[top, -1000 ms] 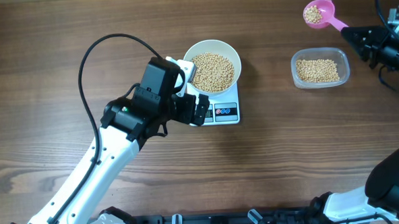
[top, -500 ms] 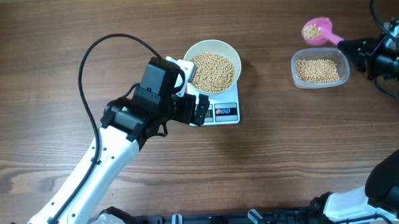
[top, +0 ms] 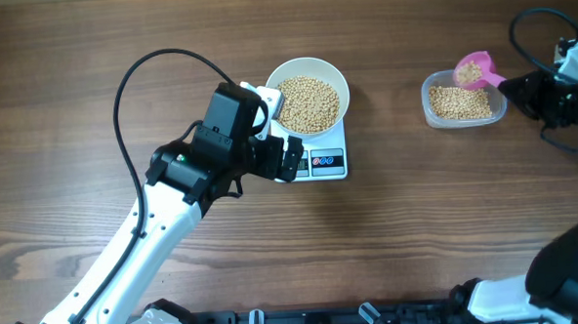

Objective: Scoop item into bowl and weigh 150g on scale

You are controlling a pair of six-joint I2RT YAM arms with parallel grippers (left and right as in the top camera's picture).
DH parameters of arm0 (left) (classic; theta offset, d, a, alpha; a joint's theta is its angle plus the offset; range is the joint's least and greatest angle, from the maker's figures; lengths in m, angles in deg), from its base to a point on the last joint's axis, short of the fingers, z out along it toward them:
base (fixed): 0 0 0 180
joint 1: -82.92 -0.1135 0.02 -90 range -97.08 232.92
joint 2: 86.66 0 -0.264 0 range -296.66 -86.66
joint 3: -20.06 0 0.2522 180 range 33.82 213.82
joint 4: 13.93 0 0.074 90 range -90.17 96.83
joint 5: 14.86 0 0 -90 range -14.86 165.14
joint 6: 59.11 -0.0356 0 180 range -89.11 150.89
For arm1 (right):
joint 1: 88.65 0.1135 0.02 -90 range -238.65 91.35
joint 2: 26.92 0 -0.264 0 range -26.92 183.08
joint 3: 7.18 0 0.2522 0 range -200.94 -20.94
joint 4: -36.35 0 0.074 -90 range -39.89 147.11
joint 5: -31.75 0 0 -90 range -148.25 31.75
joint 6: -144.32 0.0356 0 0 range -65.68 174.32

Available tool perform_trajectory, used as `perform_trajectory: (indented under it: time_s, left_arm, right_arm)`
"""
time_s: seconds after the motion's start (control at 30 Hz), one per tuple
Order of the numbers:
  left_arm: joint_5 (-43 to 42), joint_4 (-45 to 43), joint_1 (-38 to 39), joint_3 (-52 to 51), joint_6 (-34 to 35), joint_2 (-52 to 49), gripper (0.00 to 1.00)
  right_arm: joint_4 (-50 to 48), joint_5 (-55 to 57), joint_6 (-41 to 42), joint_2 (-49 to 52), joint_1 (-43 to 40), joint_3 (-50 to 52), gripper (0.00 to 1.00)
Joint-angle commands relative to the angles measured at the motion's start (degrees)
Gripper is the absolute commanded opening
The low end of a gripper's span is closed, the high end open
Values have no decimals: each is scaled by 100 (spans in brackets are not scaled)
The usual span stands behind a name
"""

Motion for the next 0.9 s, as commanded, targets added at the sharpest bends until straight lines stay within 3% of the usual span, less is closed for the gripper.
perform_trajectory:
  time_s: [0.0, 0.1, 0.27, 0.87]
  left_arm:
    - [33, -15, -42, 85, 33, 20, 100]
    - [33, -15, -42, 85, 33, 20, 100]
    - [35, -15, -42, 85, 33, 20, 100]
    - [33, -15, -42, 85, 33, 20, 100]
  right_arm:
    - [151, 1322, -732, -656, 11, -70, 4]
    - [232, 1344, -1276, -887, 35, -70, 4]
    - [326, 1480, -1434, -911, 271, -70, 4]
    - [-160, 4625, -1738, -909, 2048, -70, 4]
